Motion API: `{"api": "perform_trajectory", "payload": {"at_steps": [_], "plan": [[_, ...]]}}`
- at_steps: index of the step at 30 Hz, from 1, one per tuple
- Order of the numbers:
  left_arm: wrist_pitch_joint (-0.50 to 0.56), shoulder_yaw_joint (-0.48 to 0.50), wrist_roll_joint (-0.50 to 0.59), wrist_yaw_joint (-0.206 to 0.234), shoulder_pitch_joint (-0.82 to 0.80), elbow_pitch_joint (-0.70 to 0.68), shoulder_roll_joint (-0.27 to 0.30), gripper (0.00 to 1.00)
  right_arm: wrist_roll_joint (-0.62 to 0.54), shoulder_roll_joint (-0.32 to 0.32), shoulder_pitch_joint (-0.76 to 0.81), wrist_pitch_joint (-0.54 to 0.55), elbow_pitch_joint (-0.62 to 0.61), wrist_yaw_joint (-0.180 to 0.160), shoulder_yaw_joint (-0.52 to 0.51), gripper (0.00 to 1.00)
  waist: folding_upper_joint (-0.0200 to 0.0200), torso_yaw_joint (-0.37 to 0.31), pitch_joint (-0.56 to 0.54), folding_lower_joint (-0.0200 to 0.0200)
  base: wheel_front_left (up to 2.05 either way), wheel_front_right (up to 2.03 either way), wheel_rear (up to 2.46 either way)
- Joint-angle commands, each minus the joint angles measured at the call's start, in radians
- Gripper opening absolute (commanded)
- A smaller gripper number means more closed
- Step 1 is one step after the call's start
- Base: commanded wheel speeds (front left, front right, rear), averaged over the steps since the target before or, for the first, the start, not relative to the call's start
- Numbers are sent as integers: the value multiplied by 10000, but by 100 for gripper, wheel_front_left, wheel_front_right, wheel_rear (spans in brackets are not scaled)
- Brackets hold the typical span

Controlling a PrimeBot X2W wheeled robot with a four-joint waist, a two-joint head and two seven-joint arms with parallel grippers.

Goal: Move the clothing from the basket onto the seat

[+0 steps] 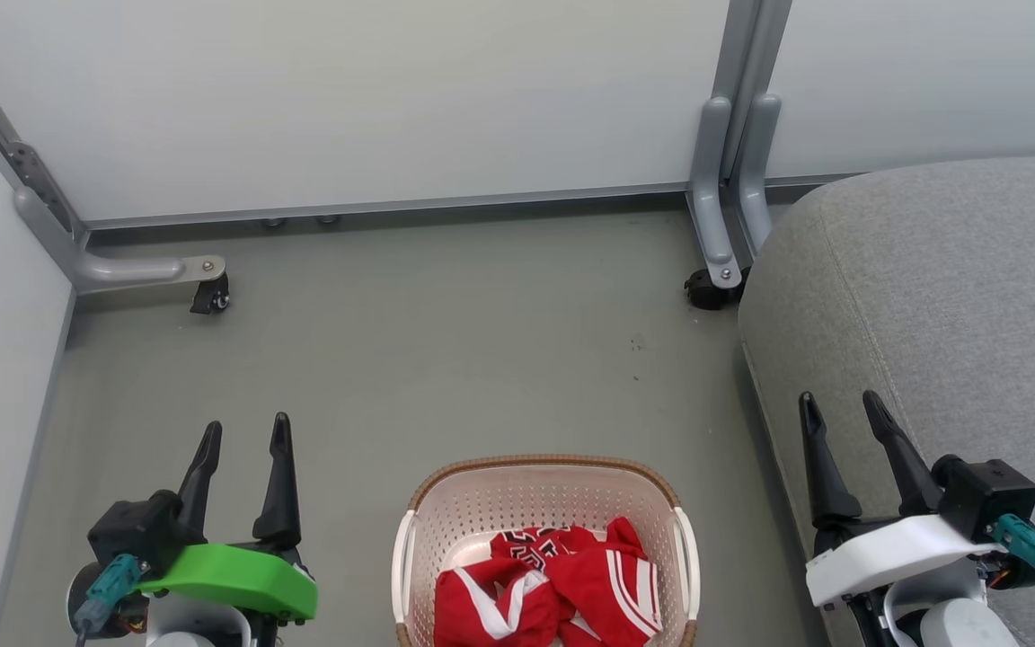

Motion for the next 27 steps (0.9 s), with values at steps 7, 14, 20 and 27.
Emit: {"api": "perform_trajectory", "payload": {"at_steps": [7,14,20,27], "plan": [[-219,36,696,31,-32,207,-14,100,-647,30,75,-229,15,3,-4,100,0,8,-7,-1,0,0,0],[-354,38,1201,52,-53,341,-31,100,-1026,70,156,-346,-2,3,-19,100,0,11,4,-1,0,0,0],[-469,35,1528,45,1,464,-35,100,-1332,91,213,-463,-14,3,-19,100,0,6,-12,-1,0,0,0],[-598,-3,1953,35,-38,638,-37,100,-1664,111,235,-583,21,4,-6,100,0,13,-22,-1,0,0,0]]}}
